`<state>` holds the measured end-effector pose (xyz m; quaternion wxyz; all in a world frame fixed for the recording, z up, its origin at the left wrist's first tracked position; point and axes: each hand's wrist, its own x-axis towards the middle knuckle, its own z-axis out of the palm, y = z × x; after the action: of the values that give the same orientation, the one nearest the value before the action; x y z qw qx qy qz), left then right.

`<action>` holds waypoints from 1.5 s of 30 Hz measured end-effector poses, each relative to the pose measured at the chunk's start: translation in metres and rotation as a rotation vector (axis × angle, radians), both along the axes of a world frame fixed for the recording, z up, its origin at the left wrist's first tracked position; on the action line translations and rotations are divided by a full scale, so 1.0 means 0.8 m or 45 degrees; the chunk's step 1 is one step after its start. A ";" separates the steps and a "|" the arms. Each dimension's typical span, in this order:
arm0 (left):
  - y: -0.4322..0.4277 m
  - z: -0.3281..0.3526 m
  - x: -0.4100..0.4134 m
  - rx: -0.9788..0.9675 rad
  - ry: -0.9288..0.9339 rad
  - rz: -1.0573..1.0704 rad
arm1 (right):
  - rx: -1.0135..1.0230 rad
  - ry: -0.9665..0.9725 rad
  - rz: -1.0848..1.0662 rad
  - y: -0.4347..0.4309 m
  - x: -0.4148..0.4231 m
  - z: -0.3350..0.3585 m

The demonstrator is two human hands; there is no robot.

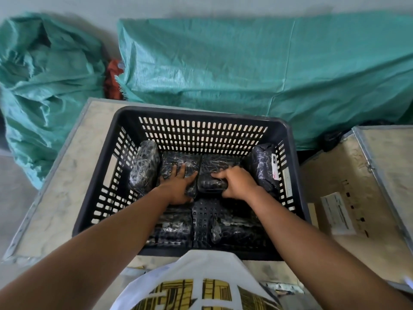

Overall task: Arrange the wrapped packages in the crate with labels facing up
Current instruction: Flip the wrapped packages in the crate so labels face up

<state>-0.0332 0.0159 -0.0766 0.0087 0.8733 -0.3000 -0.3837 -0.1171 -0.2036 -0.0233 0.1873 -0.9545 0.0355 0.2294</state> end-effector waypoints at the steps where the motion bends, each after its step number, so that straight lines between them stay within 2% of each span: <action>1: 0.001 0.001 0.001 -0.025 0.015 0.018 | 0.054 -0.059 -0.037 -0.004 0.001 0.007; 3: 0.000 0.007 0.003 -0.129 0.034 0.062 | 0.181 -0.180 -0.185 -0.017 0.001 0.018; 7: -0.016 0.035 0.007 -0.600 0.046 0.234 | 0.669 -0.312 -0.586 -0.047 -0.003 0.031; 10: -0.016 0.050 0.008 -0.802 -0.018 0.266 | 0.978 -0.308 -0.673 -0.052 0.000 0.037; 19: -0.021 0.068 0.010 -1.010 -0.055 0.041 | 1.391 -0.172 -0.821 -0.066 0.008 0.055; 22: -0.020 0.066 0.011 -0.968 -0.051 0.061 | 1.444 -0.203 -0.877 -0.065 0.014 0.052; 26: -0.027 0.057 0.002 -0.908 0.073 0.305 | 1.394 -0.340 -1.002 -0.059 0.021 0.040; 30: -0.046 0.048 -0.006 -0.871 0.180 0.477 | 0.964 -0.275 -0.771 -0.050 0.016 0.029; 33: -0.058 0.044 -0.007 -0.868 0.242 0.511 | 0.731 -0.301 -0.662 -0.048 0.015 0.024; 36: -0.065 0.044 -0.003 -0.829 0.254 0.539 | 0.574 -0.093 -0.628 -0.046 0.014 0.020; 38: -0.068 0.045 0.002 -0.778 0.244 0.558 | 0.474 -0.045 -0.615 -0.036 0.012 0.013; 45: -0.069 0.037 0.002 -0.617 0.211 0.500 | 0.288 -0.039 -0.651 -0.022 0.014 0.003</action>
<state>-0.0320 -0.0396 -0.0466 0.3148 0.8527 -0.2067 -0.3620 -0.1061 -0.2209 -0.0213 0.3449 -0.8910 0.2465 0.1626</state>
